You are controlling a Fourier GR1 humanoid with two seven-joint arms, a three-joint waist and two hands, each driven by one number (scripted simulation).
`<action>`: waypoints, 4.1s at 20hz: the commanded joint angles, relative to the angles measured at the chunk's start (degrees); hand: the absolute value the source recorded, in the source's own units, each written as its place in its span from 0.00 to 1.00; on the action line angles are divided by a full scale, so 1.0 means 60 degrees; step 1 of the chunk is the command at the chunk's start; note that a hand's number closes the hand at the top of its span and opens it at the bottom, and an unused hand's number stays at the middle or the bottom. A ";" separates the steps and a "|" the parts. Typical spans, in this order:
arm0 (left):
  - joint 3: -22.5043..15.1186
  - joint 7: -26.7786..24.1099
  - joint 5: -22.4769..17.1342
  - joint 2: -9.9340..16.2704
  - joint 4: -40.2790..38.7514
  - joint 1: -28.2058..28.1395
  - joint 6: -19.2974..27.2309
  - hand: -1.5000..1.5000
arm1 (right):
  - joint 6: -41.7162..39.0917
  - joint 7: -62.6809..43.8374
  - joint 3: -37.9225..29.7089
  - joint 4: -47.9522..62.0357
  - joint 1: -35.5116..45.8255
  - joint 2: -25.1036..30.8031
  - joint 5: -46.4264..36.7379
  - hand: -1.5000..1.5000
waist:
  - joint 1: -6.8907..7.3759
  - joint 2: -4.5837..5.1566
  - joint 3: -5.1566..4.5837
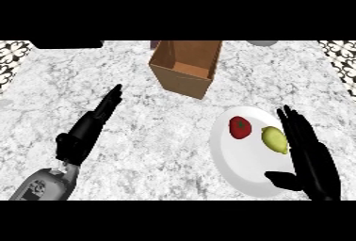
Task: Pick the tomato from the plate and place it in the cardboard box
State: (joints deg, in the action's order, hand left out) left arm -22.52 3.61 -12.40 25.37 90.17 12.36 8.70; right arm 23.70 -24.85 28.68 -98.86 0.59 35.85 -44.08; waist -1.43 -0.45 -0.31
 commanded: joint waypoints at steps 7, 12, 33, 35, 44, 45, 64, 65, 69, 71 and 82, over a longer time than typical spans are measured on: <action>0.0177 0.0057 0.0196 -0.0313 -0.0426 0.0391 -0.0353 0.50 | -0.4959 -0.4618 0.0820 -0.3527 0.0721 -0.0654 0.0406 0.00 | 0.0215 0.0069 0.0036; 0.0463 0.0326 0.0252 -0.0611 -0.0518 0.0791 -0.0623 0.50 | -0.6002 -0.5897 0.0713 -0.2710 0.2057 -0.2236 0.0814 0.00 | 0.0296 0.0086 0.0045; 0.1434 0.0305 0.2115 -0.2172 -0.0327 -0.0053 -0.1464 0.50 | -0.5715 -0.3266 -0.0963 0.0450 0.1714 -0.4001 -0.0879 0.00 | 0.0236 0.0069 0.0051; 0.1498 0.0324 0.1958 -0.1957 0.0136 -0.0488 -0.1845 0.50 | -0.5454 -0.2294 -0.1487 0.1119 0.1853 -0.3681 -0.0772 0.00 | 0.0256 0.0070 0.0052; 0.2050 -0.0087 0.2585 -0.2564 -0.0605 -0.0260 -0.2267 0.50 | -0.6057 -0.2377 -0.1617 0.1669 0.2055 -0.4624 -0.1575 0.00 | 0.0239 0.0072 0.0051; 0.1931 -0.0024 0.2658 -0.2606 -0.0190 -0.0475 -0.2069 0.50 | -0.6269 -0.1892 -0.1978 0.1444 0.1875 -0.4101 -0.1161 0.00 | 0.0238 0.0069 0.0051; 0.2393 -0.0427 0.3366 -0.3034 -0.0211 -0.0963 -0.2700 0.50 | -0.5214 -0.1433 -0.2321 0.4954 0.2874 -0.5438 -0.2867 0.00 | 0.0295 0.0081 0.0051; 0.2539 0.0068 0.3373 -0.3417 -0.1039 0.0328 -0.2511 0.50 | -0.4859 -0.0997 -0.2502 0.5444 0.2741 -0.5298 -0.2836 0.00 | 0.0247 0.0091 0.0052; 0.2537 0.0407 0.3279 -0.3424 -0.0326 0.0153 -0.2807 0.50 | -0.5215 -0.0829 -0.2629 0.4817 0.2419 -0.5157 -0.2743 0.00 | 0.0243 0.0073 0.0052; 0.2917 -0.0212 0.3140 -0.3165 -0.0832 -0.0041 -0.3003 0.50 | -0.5248 -0.0624 -0.2650 0.5195 0.2534 -0.5189 -0.2727 1.00 | 0.0249 0.0080 0.0051; 0.2928 0.0561 0.3354 -0.3490 -0.0722 0.0522 -0.2881 0.50 | -0.3811 -0.0502 -0.2094 0.5484 0.2959 -0.5524 -0.4182 1.00 | 0.0247 0.0081 0.0052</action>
State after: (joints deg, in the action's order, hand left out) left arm -5.33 4.58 7.31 5.37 86.81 12.11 -9.29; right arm -3.92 -26.55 13.03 -67.96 18.12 5.47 -64.55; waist 0.03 -0.66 -0.58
